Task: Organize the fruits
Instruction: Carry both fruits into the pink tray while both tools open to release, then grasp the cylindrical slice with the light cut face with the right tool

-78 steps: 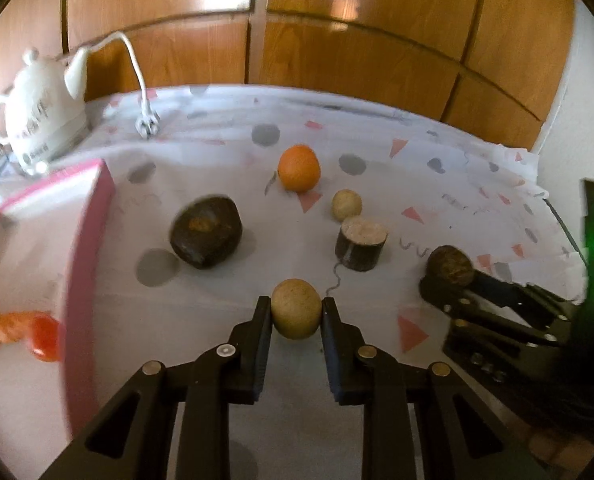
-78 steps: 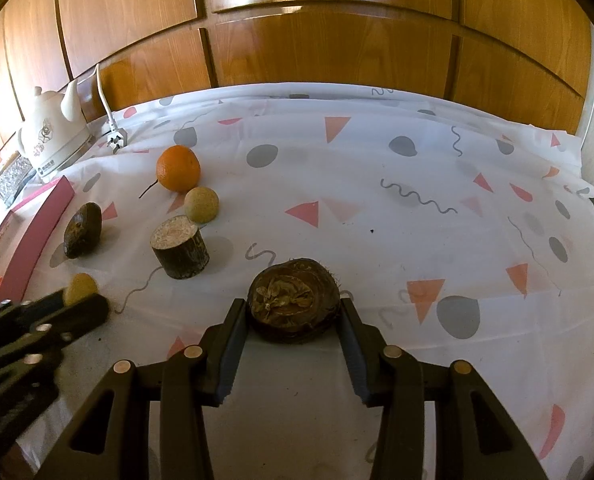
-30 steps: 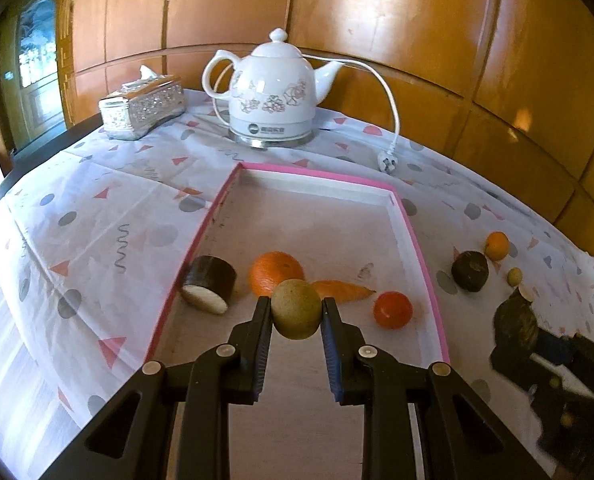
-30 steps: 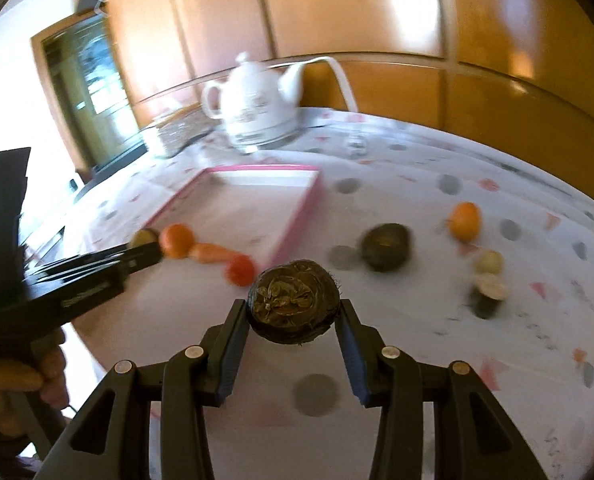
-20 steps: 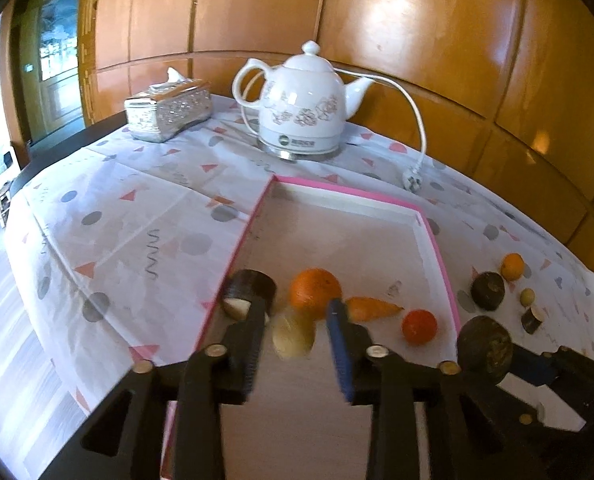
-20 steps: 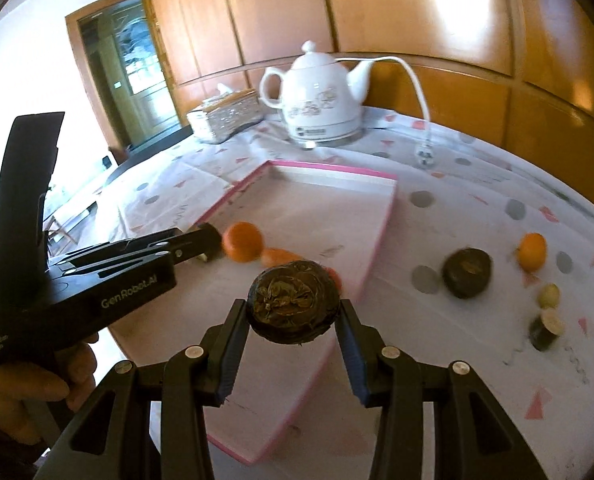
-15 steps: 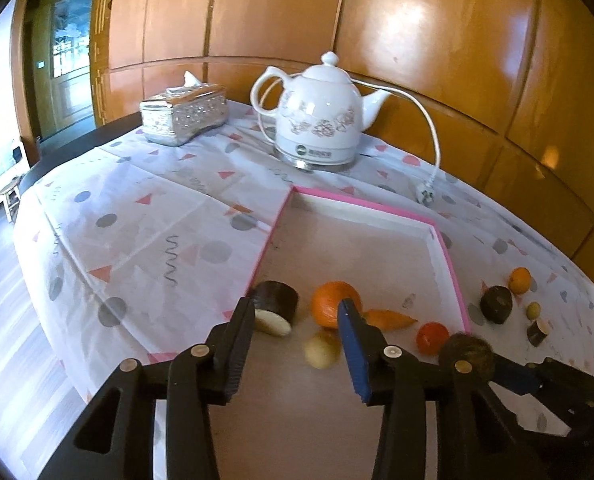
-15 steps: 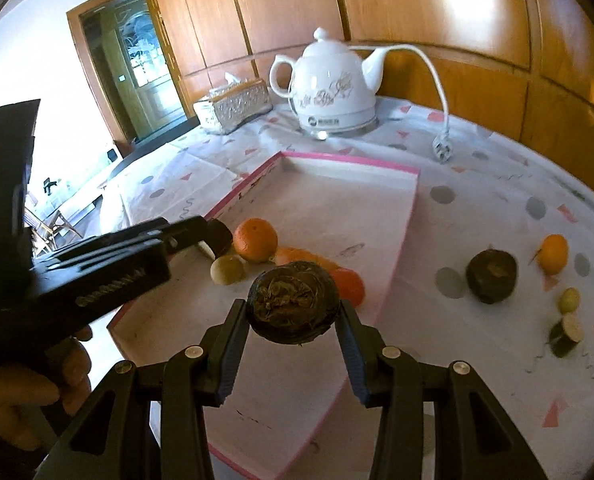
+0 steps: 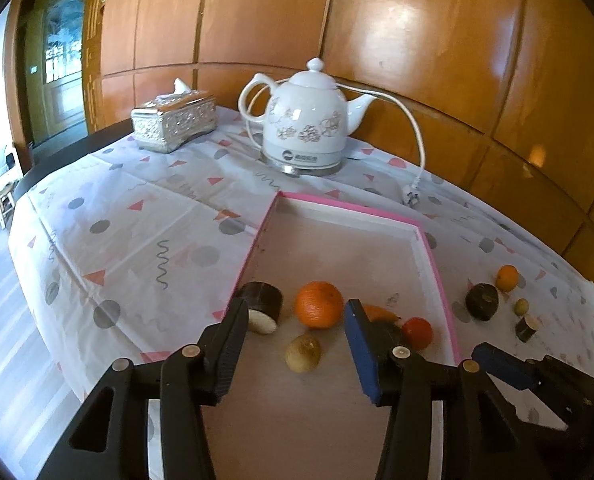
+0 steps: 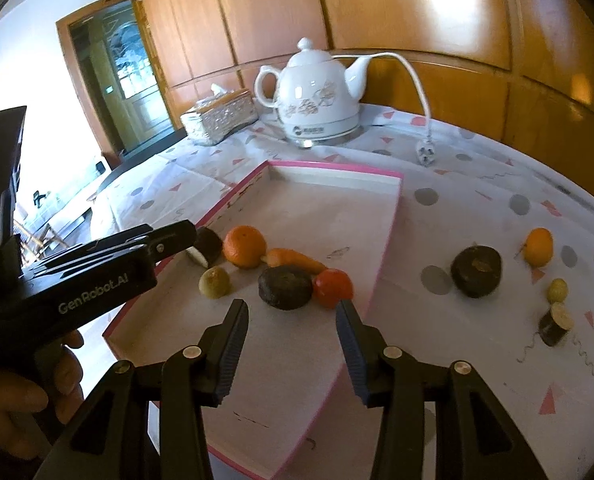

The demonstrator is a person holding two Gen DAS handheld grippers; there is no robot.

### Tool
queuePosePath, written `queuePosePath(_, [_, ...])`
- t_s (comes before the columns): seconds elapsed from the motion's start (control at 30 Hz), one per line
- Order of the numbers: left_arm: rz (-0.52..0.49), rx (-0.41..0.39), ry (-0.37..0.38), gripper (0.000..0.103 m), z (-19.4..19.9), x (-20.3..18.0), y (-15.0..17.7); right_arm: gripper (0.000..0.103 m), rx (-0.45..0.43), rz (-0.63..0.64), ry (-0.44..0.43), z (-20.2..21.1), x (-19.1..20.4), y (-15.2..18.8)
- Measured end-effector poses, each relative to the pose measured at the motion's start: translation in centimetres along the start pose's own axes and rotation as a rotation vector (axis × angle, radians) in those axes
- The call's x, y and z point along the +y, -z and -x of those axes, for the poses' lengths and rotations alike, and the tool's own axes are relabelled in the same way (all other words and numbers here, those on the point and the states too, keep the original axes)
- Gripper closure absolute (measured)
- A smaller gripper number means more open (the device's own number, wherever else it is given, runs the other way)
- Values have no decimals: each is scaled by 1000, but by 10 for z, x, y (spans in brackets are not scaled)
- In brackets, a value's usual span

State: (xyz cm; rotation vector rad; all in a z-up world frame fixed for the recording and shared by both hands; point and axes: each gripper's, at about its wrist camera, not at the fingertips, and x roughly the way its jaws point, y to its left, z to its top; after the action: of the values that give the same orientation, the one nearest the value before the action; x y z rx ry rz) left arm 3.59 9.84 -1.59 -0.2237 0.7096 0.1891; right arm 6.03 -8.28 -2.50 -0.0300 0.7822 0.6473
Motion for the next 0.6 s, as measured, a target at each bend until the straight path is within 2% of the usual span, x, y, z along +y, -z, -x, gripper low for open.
queuePosePath(0.3, [-55,1,28,53,5,-21,2,57,-31,-62,66,13,-24,4])
queuePosePath(0.6, [-118,17,53,53,4,-43,7,57,-48,-165,128,25,-66,17])
